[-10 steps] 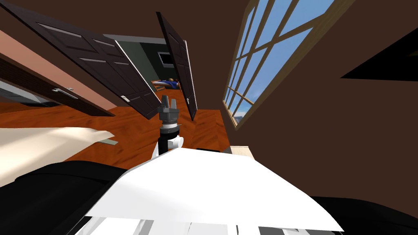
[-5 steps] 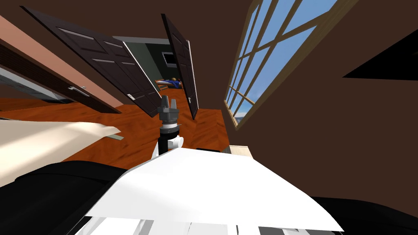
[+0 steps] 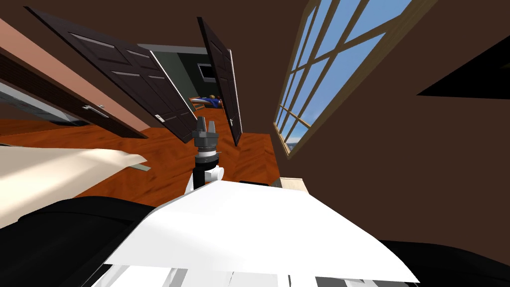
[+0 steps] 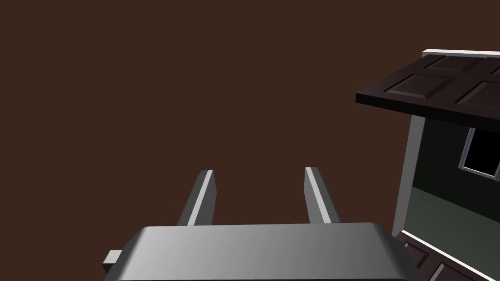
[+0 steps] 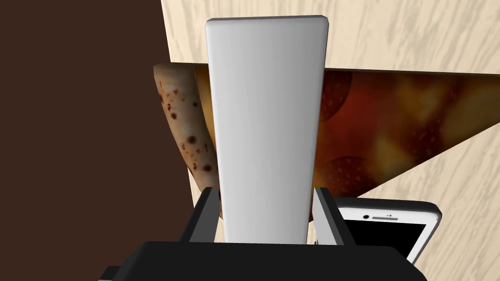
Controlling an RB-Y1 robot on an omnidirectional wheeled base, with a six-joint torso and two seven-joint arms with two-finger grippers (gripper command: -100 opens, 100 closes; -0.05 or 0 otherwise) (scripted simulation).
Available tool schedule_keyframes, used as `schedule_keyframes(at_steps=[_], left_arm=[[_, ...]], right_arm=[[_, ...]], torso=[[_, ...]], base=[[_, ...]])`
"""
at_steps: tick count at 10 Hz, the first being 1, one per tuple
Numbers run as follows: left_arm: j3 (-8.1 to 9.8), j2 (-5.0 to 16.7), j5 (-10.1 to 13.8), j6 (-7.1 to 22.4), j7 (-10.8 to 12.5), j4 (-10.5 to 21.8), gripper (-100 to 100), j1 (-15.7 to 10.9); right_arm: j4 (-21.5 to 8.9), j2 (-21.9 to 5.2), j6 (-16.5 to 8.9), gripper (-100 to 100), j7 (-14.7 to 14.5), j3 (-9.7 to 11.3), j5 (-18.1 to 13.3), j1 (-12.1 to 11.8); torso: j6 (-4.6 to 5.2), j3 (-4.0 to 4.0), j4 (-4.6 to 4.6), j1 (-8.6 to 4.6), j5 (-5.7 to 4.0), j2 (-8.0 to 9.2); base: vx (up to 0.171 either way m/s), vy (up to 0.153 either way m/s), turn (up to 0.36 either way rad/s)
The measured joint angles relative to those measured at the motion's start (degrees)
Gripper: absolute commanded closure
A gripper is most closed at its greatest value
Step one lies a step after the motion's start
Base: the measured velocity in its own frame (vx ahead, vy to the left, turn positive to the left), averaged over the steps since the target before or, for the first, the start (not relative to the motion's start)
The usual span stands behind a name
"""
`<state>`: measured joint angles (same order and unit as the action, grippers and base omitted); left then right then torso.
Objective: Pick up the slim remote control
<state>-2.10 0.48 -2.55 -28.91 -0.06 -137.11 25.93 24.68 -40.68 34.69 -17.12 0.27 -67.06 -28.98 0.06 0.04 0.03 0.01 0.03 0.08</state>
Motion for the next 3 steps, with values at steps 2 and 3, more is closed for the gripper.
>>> schedule_keyframes(at_steps=[2,3], left_arm=[[0.00,0.0,0.0,0.0,0.0,0.0,0,0.0],[0.00,0.0,0.0,0.0,0.0,0.0,0,0.0]], right_arm=[[1.8,-1.7,1.2,100,0.5,-1.1,-1.0,-1.5],[1.7,-1.8,1.4,0,0.3,-1.2,-1.0,-1.6]], torso=[[0.07,-0.13,-0.06,0.36,0.10,-0.23],[0.01,-0.10,-0.03,0.25,0.08,-0.17]], base=[[0.060,0.065,-0.099],[0.005,0.008,0.003]])
